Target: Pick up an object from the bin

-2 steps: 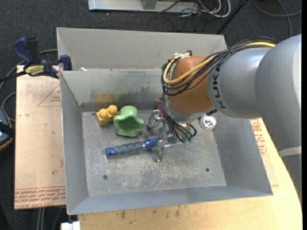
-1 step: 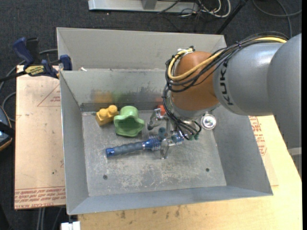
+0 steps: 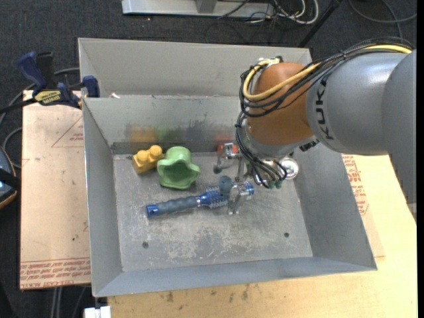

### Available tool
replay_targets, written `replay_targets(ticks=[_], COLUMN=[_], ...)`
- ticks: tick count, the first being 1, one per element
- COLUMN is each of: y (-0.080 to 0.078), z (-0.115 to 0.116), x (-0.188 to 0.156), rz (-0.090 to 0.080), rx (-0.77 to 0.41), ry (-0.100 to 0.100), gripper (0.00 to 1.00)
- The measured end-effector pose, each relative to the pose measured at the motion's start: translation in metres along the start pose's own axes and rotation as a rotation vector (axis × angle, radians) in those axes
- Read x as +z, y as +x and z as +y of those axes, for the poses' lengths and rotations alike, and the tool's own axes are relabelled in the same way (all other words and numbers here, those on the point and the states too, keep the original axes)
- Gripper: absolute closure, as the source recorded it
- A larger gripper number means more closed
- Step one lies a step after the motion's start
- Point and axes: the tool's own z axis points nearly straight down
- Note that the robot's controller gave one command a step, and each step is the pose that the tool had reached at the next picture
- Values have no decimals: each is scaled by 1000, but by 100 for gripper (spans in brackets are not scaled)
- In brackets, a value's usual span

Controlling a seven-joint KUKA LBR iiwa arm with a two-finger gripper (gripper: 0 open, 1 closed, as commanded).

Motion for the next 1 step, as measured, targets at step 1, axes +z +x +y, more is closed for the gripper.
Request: replay_targets(ticks=[1], y=[0], z=[-6], x=[46], rz=[-2], rx=[-83], ry=[-1], gripper=[0])
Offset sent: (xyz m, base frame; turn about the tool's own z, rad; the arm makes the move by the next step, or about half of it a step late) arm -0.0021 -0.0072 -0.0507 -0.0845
